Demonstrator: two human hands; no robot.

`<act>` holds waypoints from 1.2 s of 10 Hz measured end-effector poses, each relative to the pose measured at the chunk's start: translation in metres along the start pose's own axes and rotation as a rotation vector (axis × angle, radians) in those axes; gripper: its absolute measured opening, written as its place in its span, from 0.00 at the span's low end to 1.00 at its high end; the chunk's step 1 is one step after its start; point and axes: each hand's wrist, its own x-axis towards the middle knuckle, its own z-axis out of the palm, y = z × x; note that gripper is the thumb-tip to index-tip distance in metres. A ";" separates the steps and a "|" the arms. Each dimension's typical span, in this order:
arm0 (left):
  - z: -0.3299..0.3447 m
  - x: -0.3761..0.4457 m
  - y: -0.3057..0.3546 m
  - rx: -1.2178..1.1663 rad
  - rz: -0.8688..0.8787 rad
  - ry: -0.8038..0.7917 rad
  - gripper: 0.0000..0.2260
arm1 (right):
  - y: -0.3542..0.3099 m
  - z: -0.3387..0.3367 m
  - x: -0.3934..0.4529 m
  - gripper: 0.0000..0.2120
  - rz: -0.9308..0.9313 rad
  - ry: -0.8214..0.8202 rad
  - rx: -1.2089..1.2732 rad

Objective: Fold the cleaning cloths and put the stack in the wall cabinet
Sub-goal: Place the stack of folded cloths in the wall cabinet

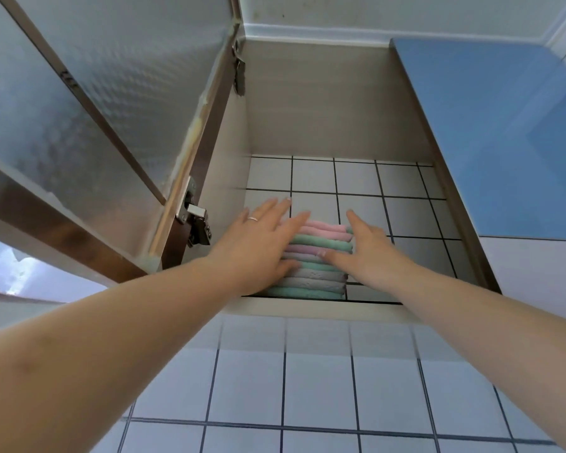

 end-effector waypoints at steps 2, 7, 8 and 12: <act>-0.011 0.002 -0.006 0.202 0.201 -0.348 0.32 | 0.002 -0.021 -0.025 0.29 -0.499 -0.043 -0.556; 0.014 0.007 -0.003 -0.041 0.030 -0.441 0.31 | -0.013 0.004 -0.001 0.18 -0.503 -0.148 -0.640; 0.006 0.005 -0.004 -0.043 0.057 -0.395 0.26 | -0.014 0.002 -0.004 0.17 -0.481 -0.116 -0.634; -0.092 -0.077 0.019 -0.306 -0.084 -0.038 0.19 | -0.036 -0.037 -0.082 0.17 -0.574 0.091 -0.568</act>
